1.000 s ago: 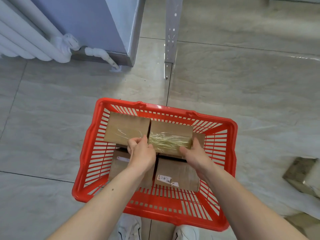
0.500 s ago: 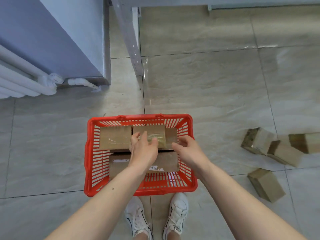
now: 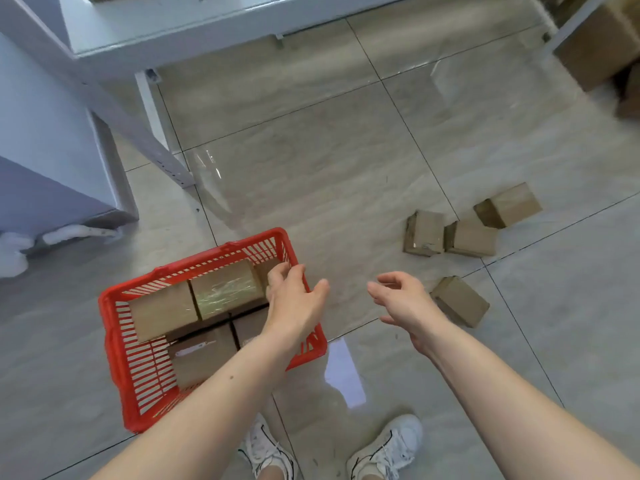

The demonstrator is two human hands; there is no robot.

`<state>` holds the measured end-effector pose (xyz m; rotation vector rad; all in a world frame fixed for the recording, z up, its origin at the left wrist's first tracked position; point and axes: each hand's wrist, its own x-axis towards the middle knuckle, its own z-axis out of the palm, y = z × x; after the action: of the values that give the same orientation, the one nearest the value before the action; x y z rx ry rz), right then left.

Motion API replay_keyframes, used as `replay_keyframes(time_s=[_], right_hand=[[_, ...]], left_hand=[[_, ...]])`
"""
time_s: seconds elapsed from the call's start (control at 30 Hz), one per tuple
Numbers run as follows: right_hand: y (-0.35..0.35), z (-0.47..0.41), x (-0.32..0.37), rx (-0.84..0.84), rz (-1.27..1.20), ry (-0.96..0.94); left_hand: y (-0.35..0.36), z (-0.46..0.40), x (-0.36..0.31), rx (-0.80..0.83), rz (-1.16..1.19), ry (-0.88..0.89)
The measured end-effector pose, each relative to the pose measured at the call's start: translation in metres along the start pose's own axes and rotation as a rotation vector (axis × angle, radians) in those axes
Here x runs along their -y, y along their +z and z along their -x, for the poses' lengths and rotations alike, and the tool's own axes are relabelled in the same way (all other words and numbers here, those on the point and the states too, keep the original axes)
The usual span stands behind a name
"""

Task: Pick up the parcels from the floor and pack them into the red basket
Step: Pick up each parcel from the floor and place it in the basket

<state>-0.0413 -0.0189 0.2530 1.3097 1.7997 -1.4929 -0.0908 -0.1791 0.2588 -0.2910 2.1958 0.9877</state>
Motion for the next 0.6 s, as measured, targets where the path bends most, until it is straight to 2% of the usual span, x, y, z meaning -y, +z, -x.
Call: replay_keyframes(time_s=[0.37,0.6], right_hand=[[-0.165,-0.026,-0.069,-0.104,-0.111,0.089],[-0.232,-0.051,-0.092,-0.184,-0.149,0.135]], left_hand=[[0.154,0.026,-0.066,0.035,-0.019,0.000],[0.215,0.017,-0.101,0.070,-0.055,0.039]])
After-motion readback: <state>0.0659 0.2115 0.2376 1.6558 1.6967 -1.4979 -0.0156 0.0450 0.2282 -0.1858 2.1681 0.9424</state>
